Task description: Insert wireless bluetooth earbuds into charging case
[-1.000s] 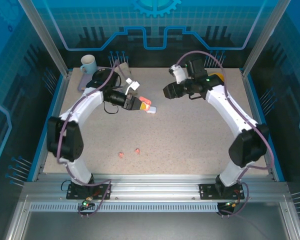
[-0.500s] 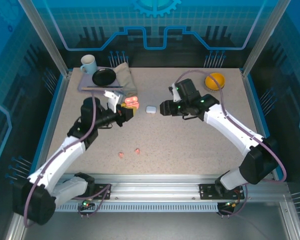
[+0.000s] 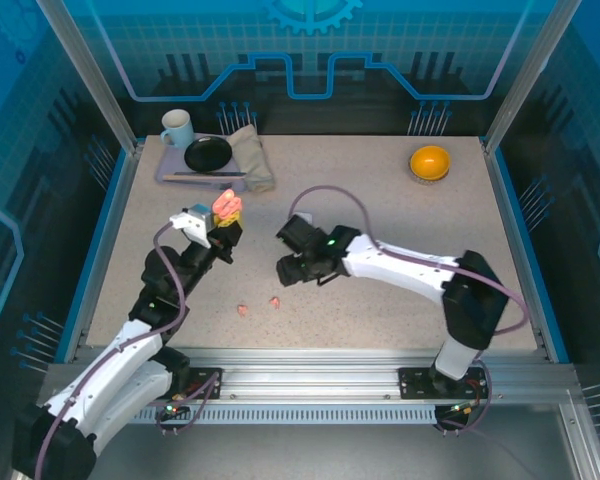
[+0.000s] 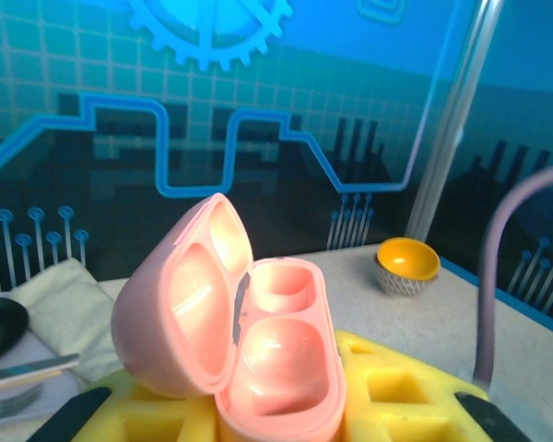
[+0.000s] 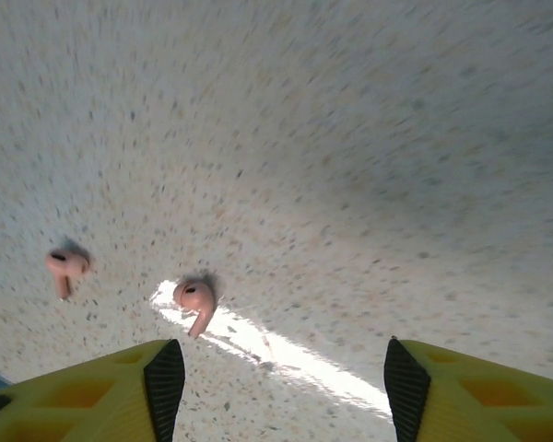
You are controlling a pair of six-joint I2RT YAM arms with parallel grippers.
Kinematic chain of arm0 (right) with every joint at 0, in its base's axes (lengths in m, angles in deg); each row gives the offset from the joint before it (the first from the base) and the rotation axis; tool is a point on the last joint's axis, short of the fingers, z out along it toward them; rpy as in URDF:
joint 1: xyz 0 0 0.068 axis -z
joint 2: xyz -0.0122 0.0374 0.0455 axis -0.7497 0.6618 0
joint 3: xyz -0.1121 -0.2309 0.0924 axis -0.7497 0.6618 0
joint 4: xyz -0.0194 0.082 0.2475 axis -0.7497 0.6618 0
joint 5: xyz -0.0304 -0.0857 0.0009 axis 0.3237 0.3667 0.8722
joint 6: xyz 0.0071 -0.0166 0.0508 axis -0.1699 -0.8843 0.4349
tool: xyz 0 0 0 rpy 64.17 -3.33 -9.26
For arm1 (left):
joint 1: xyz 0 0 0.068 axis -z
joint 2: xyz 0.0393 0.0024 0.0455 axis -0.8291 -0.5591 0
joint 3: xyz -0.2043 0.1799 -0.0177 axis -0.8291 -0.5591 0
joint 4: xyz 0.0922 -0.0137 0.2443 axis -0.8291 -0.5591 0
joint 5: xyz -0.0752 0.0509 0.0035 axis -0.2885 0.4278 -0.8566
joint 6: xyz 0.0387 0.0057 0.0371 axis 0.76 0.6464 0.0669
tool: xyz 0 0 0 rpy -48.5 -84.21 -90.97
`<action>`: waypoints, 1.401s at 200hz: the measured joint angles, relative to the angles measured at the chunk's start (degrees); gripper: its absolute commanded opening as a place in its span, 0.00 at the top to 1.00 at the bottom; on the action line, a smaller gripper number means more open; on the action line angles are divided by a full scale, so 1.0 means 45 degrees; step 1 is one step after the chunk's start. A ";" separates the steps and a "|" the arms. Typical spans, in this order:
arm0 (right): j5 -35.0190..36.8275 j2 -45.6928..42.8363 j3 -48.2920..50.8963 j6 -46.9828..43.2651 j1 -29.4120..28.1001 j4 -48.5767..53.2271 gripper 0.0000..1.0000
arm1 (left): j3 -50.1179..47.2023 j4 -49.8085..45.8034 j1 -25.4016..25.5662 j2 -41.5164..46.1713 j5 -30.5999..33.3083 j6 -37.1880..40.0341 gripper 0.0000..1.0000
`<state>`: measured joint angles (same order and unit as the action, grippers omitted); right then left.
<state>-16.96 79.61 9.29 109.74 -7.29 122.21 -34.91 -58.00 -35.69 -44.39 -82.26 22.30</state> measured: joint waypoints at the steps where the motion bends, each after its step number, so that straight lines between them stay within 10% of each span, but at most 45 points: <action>1: 0.0010 0.0049 -0.0024 0.0005 -0.0044 0.0005 0.38 | -0.0019 0.0029 0.0000 0.0039 0.0044 0.0000 1.00; 89: 0.0340 0.2725 -0.2637 0.3531 -0.2176 0.0107 0.38 | -0.0398 0.0257 -0.0010 0.1341 0.1409 0.0049 1.00; 280: -0.0102 0.6805 -0.6989 0.7975 -0.2613 0.2259 0.45 | -0.0228 -0.0180 -0.0398 0.1399 0.2215 0.0000 1.00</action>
<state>-17.42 110.24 -22.16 145.63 -19.05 132.37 -35.93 -58.81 -37.48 -38.09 -72.29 22.30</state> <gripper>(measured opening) 0.552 0.235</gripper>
